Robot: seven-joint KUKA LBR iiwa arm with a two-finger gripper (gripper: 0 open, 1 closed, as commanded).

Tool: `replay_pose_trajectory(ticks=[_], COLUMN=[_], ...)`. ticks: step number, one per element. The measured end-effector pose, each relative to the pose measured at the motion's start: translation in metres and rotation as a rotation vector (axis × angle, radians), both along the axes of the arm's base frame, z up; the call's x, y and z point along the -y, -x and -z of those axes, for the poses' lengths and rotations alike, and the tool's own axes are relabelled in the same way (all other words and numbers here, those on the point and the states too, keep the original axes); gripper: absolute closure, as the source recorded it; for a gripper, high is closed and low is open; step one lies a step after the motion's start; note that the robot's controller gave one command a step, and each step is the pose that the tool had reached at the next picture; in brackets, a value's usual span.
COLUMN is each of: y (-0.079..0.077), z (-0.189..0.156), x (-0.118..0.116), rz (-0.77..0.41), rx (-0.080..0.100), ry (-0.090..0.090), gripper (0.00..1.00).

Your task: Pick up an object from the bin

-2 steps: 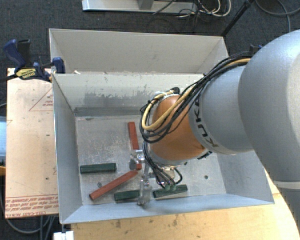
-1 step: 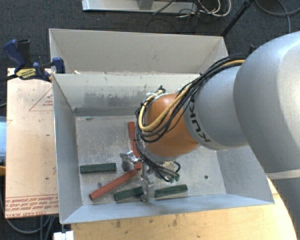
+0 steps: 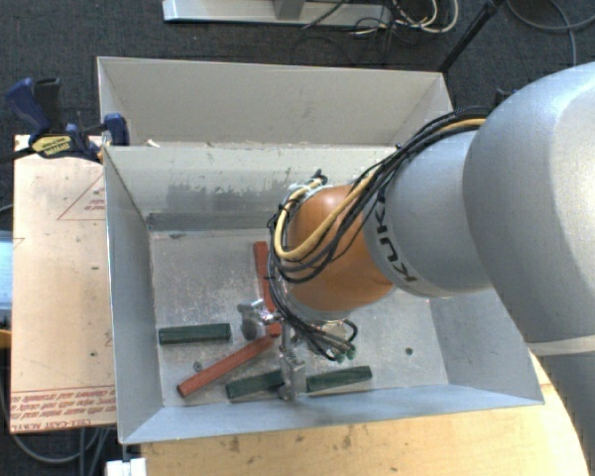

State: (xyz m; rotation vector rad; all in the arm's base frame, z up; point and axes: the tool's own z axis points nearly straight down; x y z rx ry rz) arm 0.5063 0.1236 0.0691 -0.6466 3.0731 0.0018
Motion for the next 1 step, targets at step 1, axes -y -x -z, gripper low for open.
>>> replay_pose_trajectory(ticks=[1], y=[-0.0002], z=[-0.0004], x=[-0.0003], rz=[-0.001], rx=[0.0], ry=[0.0], gripper=[1.0])
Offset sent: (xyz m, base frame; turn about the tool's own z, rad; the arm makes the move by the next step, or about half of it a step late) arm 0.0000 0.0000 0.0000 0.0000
